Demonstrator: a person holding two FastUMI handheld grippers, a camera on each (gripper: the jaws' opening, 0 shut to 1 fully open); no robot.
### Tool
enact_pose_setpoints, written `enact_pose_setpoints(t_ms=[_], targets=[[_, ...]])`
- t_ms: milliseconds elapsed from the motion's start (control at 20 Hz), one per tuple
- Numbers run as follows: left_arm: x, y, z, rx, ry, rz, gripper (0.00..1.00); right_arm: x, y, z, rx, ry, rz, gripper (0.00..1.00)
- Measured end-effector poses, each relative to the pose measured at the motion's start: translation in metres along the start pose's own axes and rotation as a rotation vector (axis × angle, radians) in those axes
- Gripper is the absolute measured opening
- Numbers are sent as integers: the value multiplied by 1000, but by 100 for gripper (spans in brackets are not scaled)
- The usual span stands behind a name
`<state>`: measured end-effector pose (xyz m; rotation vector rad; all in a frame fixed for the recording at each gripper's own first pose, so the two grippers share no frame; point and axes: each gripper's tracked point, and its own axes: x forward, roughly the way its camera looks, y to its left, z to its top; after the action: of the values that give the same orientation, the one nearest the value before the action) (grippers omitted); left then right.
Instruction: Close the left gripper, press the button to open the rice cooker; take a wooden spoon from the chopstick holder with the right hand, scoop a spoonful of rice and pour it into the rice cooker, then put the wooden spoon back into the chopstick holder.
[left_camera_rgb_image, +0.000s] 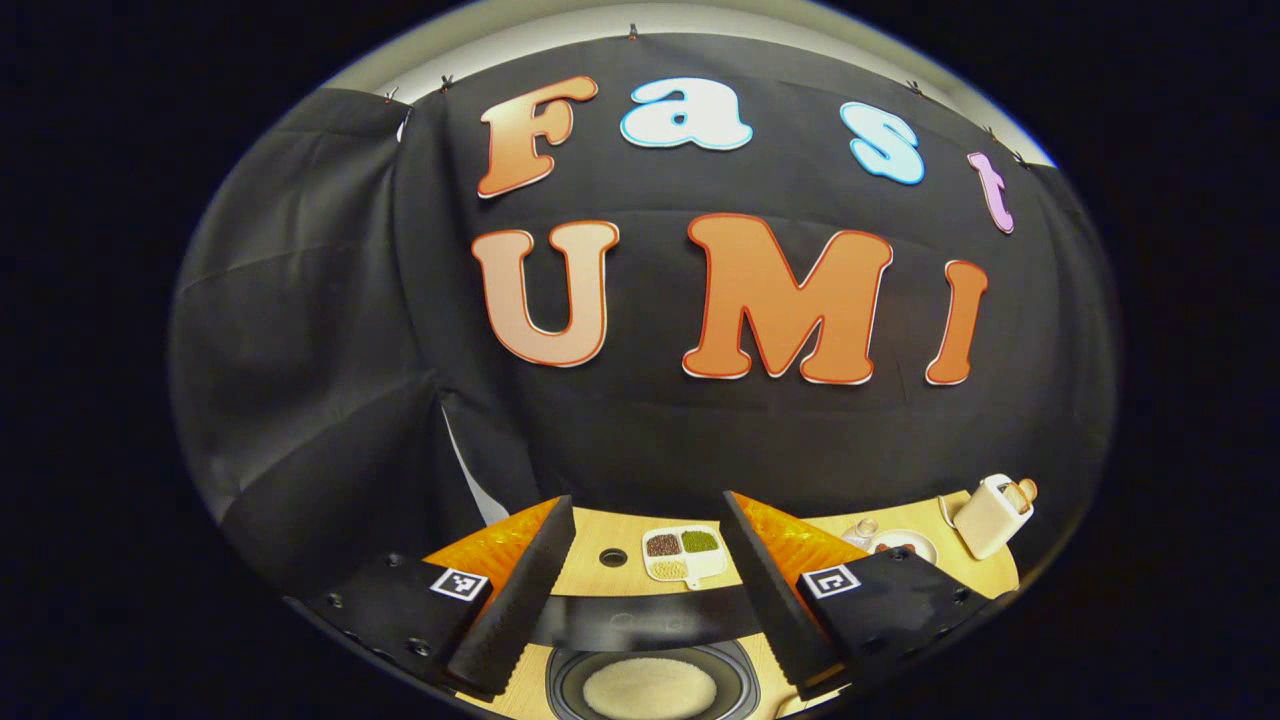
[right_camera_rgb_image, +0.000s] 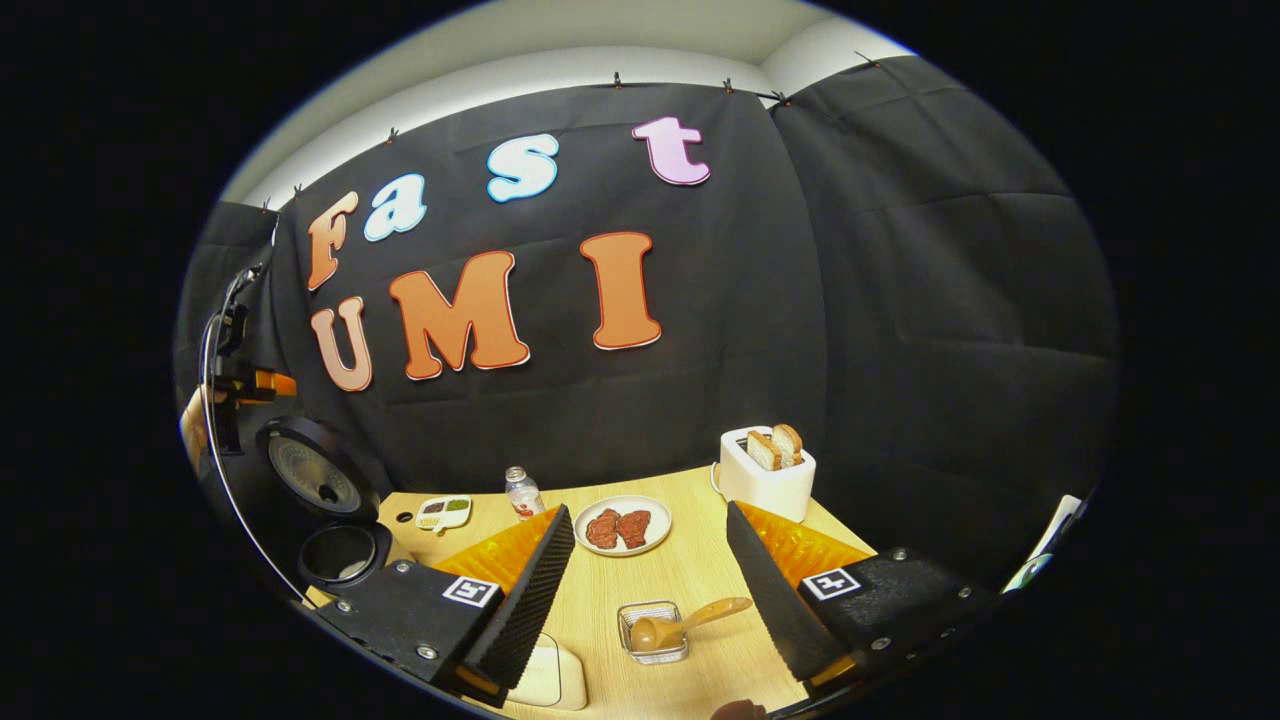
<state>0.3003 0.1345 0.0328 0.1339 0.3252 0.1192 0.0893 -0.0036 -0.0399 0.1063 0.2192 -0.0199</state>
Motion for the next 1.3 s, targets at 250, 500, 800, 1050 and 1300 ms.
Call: enact_pose_setpoints(t_ms=[250, 500, 800, 1050, 1300], targets=[[4, 4, -20, -7, 20, 14, 95, -11, -2, 7, 2, -17, -6, 95], [-19, 1, -37, 1, 4, 23, 100, -23, -2, 12, 4, -30, 9, 95], [-74, -7, -90, 5, -26, 31, 100, -34, 5, 15, 18, -36, 51, 95], [-109, -13, -164, 0, -18, 49, 100, -41, 19, 9, 2, -17, 109, 95], [-122, -14, -227, 8, -55, 78, 100, -52, 27, 9, -27, -15, 136, 94]])
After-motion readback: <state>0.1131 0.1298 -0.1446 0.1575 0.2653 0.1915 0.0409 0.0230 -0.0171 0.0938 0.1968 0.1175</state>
